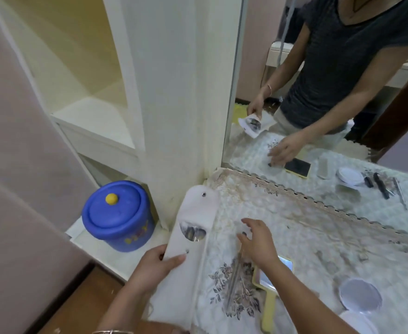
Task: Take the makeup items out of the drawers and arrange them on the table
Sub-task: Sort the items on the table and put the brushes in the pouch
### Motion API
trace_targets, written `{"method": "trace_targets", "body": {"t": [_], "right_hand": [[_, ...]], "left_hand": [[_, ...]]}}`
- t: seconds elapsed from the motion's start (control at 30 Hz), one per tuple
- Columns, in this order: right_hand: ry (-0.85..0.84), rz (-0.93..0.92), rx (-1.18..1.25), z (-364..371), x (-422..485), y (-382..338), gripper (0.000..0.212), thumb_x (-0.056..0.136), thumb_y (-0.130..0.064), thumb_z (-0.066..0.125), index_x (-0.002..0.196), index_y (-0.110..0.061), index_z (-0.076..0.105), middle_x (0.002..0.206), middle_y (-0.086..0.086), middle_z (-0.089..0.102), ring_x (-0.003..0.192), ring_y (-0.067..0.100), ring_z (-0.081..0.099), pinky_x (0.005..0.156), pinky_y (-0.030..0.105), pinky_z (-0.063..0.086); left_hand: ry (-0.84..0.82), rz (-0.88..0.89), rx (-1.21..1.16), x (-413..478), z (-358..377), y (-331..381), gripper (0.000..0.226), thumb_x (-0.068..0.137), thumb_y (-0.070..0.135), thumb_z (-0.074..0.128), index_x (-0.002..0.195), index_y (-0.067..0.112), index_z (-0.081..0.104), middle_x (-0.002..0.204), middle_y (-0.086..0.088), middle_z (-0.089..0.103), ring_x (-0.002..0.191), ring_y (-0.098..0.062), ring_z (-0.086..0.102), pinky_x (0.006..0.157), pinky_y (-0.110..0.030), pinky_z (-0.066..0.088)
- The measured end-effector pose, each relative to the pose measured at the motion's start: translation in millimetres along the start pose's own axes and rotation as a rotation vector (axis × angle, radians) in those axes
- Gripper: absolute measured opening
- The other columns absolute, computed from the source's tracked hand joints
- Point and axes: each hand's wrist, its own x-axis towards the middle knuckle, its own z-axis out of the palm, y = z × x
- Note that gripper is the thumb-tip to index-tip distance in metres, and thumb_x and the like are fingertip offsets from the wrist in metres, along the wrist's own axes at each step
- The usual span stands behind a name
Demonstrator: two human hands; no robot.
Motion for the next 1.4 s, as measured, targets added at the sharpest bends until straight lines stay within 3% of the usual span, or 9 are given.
{"method": "trace_targets", "body": {"t": [0.13,0.43,0.67,0.83,1.03,1.1,1.2,1.3,1.4], "right_hand": [[-0.029,-0.205,0.272,2,-22,-36,0.009,0.081,-0.016,0.068,0.089,-0.019,0.069,0.076,-0.013,0.055,0.074,-0.006,0.055,0.065,0.006,0.039],[-0.144,-0.038,0.325,4,-32,-23,0.031,0.075,-0.016,0.073,0.058,-0.03,0.051,0.074,-0.001,0.054,0.059,0.001,0.047,0.056,0.009,0.039],[0.185,0.055,0.676,-16,-20,-16,0.02,0.087,-0.009,0.06,0.072,-0.022,0.053,0.073,0.0,0.06,0.07,0.018,0.058,0.073,0.033,0.049],[0.467,0.17,0.75,-27,1,-8,0.025,0.09,-0.005,0.053,0.073,-0.023,0.05,0.07,0.0,0.057,0.064,0.019,0.056,0.074,0.038,0.049],[0.039,0.107,0.434,7,9,-2,0.02,0.087,-0.004,0.058,0.073,-0.018,0.056,0.066,0.001,0.058,0.058,0.018,0.055,0.067,0.034,0.044],[-0.018,0.076,0.297,18,11,-4,0.007,0.087,-0.008,0.059,0.084,-0.014,0.061,0.077,0.001,0.062,0.073,0.018,0.06,0.073,0.031,0.043],[-0.023,0.079,0.168,21,18,-10,0.03,0.086,-0.018,0.062,0.115,-0.011,0.059,0.116,0.01,0.057,0.111,0.025,0.053,0.094,0.035,0.042],[0.041,-0.04,0.324,7,16,-33,0.034,0.088,-0.023,0.059,0.121,-0.016,0.055,0.124,0.003,0.053,0.111,0.018,0.051,0.093,0.029,0.041],[0.048,-0.096,0.524,-15,11,-55,0.028,0.093,-0.026,0.051,0.119,-0.02,0.056,0.107,-0.01,0.06,0.097,0.007,0.056,0.081,0.014,0.041]], "left_hand": [[-0.059,-0.024,-0.034,2,12,-2,0.012,0.077,0.003,0.069,0.089,0.002,0.069,0.075,-0.009,0.073,0.055,-0.011,0.066,0.046,-0.018,0.049],[-0.191,-0.019,-0.019,7,28,-12,0.032,0.062,0.015,0.077,0.092,0.006,0.071,0.085,-0.008,0.076,0.074,-0.019,0.069,0.064,-0.028,0.054],[-0.139,0.05,0.114,3,13,-7,0.025,0.064,0.021,0.077,0.088,0.016,0.071,0.077,0.001,0.074,0.069,-0.014,0.067,0.064,-0.029,0.052],[0.102,0.105,0.329,-4,-6,-15,0.01,0.076,0.018,0.071,0.085,0.021,0.069,0.083,0.0,0.073,0.074,-0.015,0.065,0.063,-0.027,0.047],[0.157,0.089,0.178,-10,-21,-19,0.025,0.069,0.03,0.072,0.086,0.011,0.07,0.08,-0.005,0.073,0.069,-0.016,0.064,0.059,-0.026,0.047],[0.13,0.084,0.135,-9,-20,-18,0.025,0.068,0.028,0.072,0.085,0.009,0.07,0.077,-0.004,0.072,0.068,-0.016,0.064,0.055,-0.022,0.048],[0.051,0.067,0.034,-7,-17,-18,0.028,0.068,0.024,0.072,0.089,0.006,0.07,0.082,-0.008,0.073,0.07,-0.016,0.065,0.058,-0.02,0.05],[-0.063,0.044,-0.028,-4,-12,-17,0.039,0.059,0.029,0.073,0.091,0.006,0.071,0.083,-0.006,0.075,0.073,-0.017,0.067,0.061,-0.023,0.052],[-0.171,0.031,-0.027,1,0,-16,0.04,0.055,0.031,0.076,0.089,0.011,0.072,0.078,0.0,0.075,0.07,-0.013,0.068,0.062,-0.023,0.051]]}}
